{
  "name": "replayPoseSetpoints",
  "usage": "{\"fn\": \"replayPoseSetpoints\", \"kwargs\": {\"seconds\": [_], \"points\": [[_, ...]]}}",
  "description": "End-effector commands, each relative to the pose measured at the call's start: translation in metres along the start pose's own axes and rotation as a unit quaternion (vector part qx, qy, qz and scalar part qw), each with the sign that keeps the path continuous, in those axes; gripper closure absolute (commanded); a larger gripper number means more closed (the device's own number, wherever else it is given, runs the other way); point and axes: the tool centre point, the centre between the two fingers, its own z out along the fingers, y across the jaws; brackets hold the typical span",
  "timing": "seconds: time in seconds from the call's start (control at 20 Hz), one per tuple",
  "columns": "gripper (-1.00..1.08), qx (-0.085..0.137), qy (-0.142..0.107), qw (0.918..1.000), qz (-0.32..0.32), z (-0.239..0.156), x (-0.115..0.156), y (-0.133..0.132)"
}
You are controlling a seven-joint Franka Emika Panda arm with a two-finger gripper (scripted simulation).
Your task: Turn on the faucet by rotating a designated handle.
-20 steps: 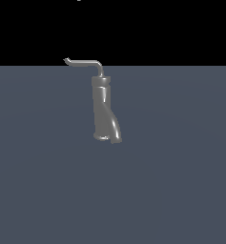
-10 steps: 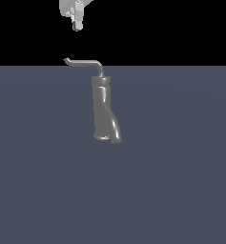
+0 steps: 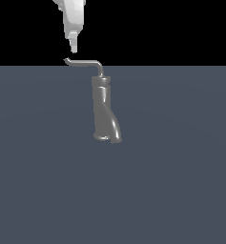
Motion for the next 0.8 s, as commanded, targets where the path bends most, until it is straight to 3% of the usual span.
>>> {"fn": "replayPoseSetpoints", "kwargs": {"seconds": [0.0, 0.75], "points": [[1.08, 0.000, 0.004, 0.9998, 0.021, 0.010, -0.002, -0.009], [1.08, 0.000, 0.013, 0.9980, 0.062, 0.033, -0.008, -0.027]]}}
